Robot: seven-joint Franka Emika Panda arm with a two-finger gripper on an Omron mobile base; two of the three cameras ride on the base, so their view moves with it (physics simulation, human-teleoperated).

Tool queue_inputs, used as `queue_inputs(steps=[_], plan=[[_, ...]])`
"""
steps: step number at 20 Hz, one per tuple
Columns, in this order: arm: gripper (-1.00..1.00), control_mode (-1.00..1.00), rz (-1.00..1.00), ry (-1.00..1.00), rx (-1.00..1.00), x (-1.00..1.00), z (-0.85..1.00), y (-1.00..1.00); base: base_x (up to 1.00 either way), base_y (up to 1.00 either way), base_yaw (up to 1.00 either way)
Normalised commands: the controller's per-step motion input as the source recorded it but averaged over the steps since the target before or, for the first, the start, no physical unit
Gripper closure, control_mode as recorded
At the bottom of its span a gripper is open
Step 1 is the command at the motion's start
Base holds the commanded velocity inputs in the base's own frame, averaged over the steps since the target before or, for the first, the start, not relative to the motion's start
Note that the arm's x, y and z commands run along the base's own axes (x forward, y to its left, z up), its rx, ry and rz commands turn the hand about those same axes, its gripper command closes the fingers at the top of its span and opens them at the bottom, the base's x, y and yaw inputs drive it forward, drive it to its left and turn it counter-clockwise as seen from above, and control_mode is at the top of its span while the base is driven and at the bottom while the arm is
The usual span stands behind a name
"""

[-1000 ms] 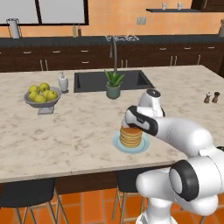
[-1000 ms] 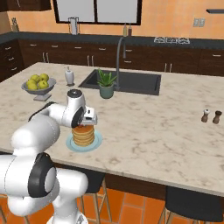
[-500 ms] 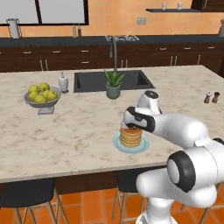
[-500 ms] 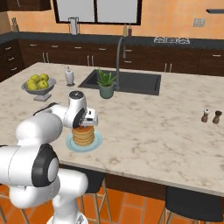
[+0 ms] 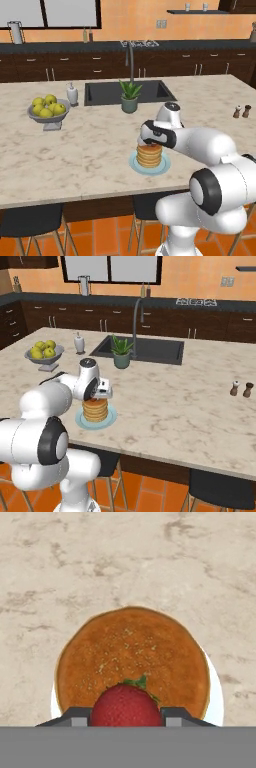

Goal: Take the strawberry from the fridge and place it on top of the pancake, located on the dining counter.

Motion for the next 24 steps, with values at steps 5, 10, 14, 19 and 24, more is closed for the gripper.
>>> queue_inputs(steps=[5, 10, 14, 19, 24], plan=[[-1.0, -1.0, 0.0, 0.0, 0.0, -0.12, -0.03, 0.0, 0.0, 0.0, 0.0], [-1.0, -1.0, 0.0, -0.02, 0.0, -0.5, 0.23, -0.02, 0.0, 0.0, 0.0], [-1.0, -1.0, 0.0, -0.03, 0.0, -0.4, 0.64, -0.01, 0.0, 0.0, 0.0], [-1.0, -1.0, 0.0, -0.04, 0.0, -0.46, 0.56, -0.06, 0.0, 0.0, 0.0], [-1.0, -1.0, 0.0, -0.1, 0.0, -0.56, 0.3, -0.27, 0.0, 0.0, 0.0]])
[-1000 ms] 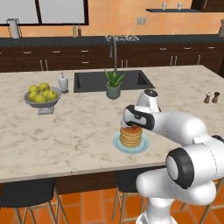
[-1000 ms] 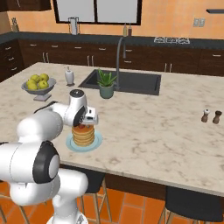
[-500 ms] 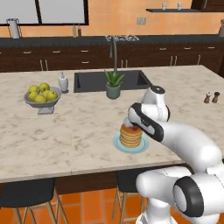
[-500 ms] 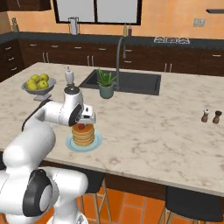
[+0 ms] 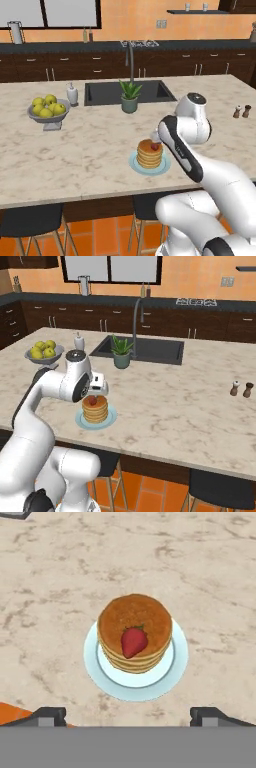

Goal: Take the strawberry from the fridge and place it on top of the pancake, located on the dining counter.

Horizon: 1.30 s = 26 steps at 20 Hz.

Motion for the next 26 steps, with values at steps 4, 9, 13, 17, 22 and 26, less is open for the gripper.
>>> queue_inputs(steps=[4, 9, 13, 17, 22, 26], plan=[[-1.0, -1.0, 0.01, -0.22, 0.02, -0.67, 0.0, -0.21, 0.0, 0.0, 0.0], [-1.0, -1.0, 0.0, -0.22, 0.07, -0.57, 0.14, -0.44, 0.0, 0.0, 0.0], [-1.0, -1.0, 0.0, -0.04, 0.06, -0.2, 0.12, -0.53, 0.0, 0.0, 0.0], [-1.0, -1.0, -0.03, 0.14, 0.01, -0.03, 0.11, -0.55, 0.0, 0.0, 0.0], [-1.0, -1.0, -0.01, 0.14, 0.0, -0.01, 0.02, -0.41, 0.0, 0.0, 0.0], [-1.0, -1.0, 0.0, 0.03, 0.0, 0.0, -0.01, -0.09, 0.0, 0.0, 0.0]])
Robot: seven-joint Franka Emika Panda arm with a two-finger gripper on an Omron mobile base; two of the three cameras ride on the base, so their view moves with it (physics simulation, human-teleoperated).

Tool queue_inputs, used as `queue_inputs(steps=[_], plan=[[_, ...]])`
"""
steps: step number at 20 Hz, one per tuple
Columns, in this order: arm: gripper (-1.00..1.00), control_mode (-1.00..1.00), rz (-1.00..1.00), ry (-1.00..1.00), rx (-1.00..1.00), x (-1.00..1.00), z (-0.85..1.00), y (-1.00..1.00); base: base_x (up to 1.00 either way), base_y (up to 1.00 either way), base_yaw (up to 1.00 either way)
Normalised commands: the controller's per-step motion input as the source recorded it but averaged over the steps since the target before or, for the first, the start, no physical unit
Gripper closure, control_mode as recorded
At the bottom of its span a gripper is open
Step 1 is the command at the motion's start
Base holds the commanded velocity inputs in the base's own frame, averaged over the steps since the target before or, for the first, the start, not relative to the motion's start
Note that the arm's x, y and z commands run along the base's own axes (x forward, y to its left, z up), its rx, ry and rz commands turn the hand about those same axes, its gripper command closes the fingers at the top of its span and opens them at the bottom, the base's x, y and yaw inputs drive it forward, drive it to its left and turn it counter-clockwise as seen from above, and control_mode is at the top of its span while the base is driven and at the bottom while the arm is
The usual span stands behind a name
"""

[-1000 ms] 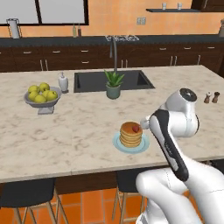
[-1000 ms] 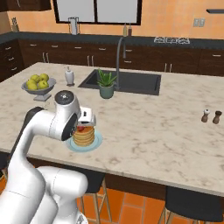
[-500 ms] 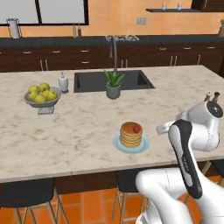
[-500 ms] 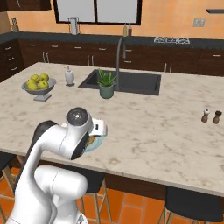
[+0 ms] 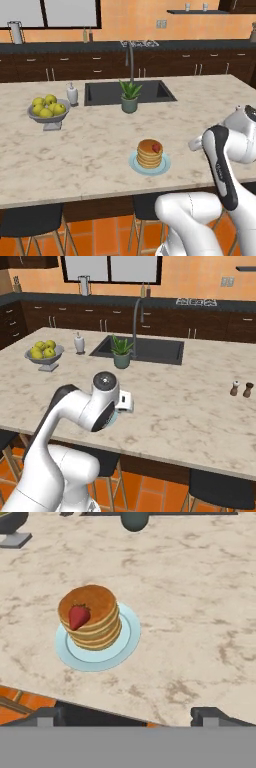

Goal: Take the strawberry from the fridge and place it on top of the pancake, located on the dining counter.

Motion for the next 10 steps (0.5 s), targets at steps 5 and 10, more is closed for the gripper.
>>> queue_inputs(steps=[5, 10], plan=[[-1.0, -1.0, 0.0, 0.0, 0.0, 0.0, 0.0, 0.0, 0.0, 0.0, 0.0], [-1.0, -1.0, 0.0, 0.0, 0.0, 0.0, 0.0, 0.0, 0.0, 0.0, 0.0]])
